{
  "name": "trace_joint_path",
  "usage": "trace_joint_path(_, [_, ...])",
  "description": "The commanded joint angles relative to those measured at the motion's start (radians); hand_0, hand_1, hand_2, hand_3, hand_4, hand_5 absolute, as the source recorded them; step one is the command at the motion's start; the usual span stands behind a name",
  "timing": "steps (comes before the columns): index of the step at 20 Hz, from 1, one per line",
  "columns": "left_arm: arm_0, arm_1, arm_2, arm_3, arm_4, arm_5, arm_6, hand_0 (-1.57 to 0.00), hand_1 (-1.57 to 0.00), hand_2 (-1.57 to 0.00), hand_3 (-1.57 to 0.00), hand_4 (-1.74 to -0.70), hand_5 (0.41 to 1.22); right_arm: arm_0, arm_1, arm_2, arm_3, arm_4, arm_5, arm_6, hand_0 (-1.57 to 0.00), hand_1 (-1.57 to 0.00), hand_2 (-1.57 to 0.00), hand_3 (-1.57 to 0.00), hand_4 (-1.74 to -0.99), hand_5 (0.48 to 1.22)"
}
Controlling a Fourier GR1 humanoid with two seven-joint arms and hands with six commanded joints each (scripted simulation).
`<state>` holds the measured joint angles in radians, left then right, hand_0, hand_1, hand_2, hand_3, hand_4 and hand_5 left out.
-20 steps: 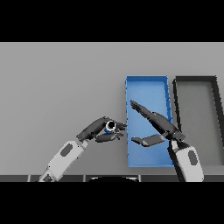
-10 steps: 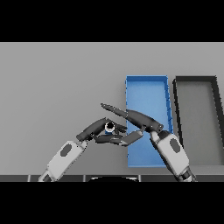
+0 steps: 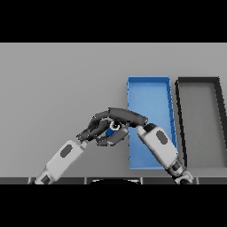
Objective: Pick up the blue pipe and place it into the blue bin.
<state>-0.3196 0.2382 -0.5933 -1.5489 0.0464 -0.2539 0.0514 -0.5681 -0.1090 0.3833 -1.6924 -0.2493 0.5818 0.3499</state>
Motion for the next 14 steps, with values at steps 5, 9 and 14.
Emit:
trace_joint_path(5, [0.04,-0.068,0.045,-0.025,0.026,0.022,-0.031,-1.25,-1.22,-1.12,-1.17,-1.66,1.221,0.01,0.003,0.028,0.022,-0.136,-0.003,-0.01,-1.29,-1.29,-1.3,-1.18,-1.495,0.826])
trace_joint_path(9, [0.036,-0.086,0.074,-0.005,0.053,0.005,-0.076,-1.44,-1.43,-1.35,-1.41,-1.71,1.221,-0.005,-0.015,0.043,0.037,-0.03,-0.007,-0.134,-1.46,-1.45,-1.46,-1.41,-1.447,1.059])
trace_joint_path(14, [0.043,-0.079,0.082,-0.015,0.052,0.004,-0.085,-1.43,-1.35,-1.22,-1.33,-1.65,1.221,0.003,-0.023,0.055,0.025,-0.055,-0.034,-0.146,-1.53,-1.53,-1.53,-1.52,-1.48,1.168])
